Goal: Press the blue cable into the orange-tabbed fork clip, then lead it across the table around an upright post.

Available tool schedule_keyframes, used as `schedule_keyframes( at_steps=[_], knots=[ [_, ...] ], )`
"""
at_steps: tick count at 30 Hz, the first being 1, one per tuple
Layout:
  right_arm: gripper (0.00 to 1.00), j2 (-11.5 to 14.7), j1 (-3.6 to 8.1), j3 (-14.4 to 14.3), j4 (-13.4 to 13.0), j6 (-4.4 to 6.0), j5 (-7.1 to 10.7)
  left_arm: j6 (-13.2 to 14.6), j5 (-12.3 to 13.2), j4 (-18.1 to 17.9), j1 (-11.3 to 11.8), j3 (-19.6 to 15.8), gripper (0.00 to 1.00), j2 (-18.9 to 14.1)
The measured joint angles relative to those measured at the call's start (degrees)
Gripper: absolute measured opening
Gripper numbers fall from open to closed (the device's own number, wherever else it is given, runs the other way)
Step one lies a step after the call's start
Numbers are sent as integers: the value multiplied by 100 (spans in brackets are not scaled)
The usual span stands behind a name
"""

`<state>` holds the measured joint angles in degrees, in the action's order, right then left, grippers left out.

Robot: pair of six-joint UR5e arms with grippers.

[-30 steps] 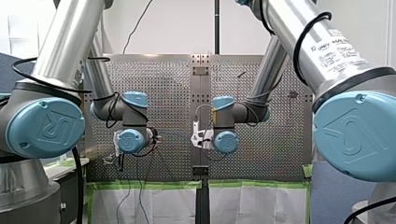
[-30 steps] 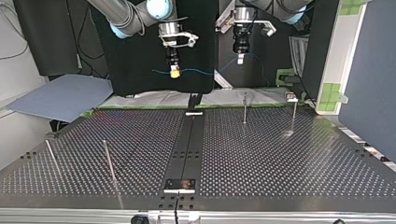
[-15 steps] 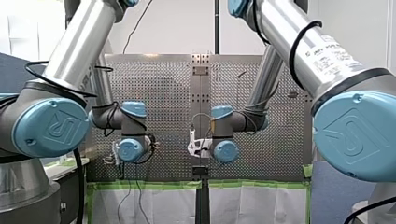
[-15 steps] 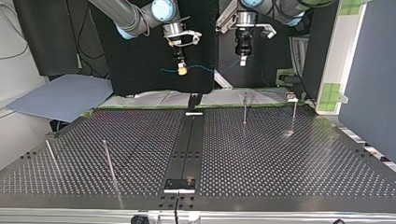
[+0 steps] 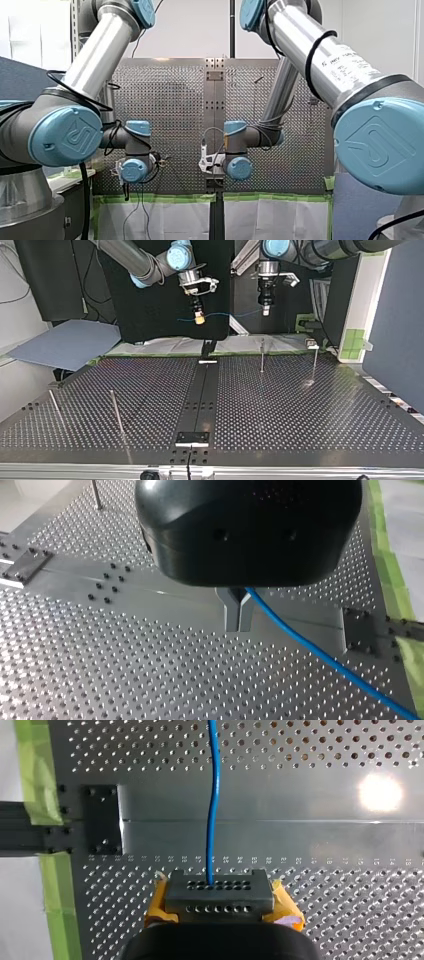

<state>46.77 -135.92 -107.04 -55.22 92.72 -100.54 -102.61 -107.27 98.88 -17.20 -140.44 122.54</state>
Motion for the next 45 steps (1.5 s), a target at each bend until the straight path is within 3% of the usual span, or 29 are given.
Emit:
schedule_keyframes(
  at_steps=[13,19,25,31,45],
  knots=[
    [0,-430,9,617,473,21,167,46,522,-628,649,159,0,649],
    [0,-535,46,913,557,45,203,107,818,-683,944,213,0,803],
    [0,-777,72,1213,749,54,368,49,1127,-675,1255,343,0,816],
    [0,-908,78,1379,827,55,425,-56,1284,-634,1529,521,0,867],
    [0,-924,201,1517,852,31,510,-179,1355,-536,1656,950,0,1522]
  ],
)
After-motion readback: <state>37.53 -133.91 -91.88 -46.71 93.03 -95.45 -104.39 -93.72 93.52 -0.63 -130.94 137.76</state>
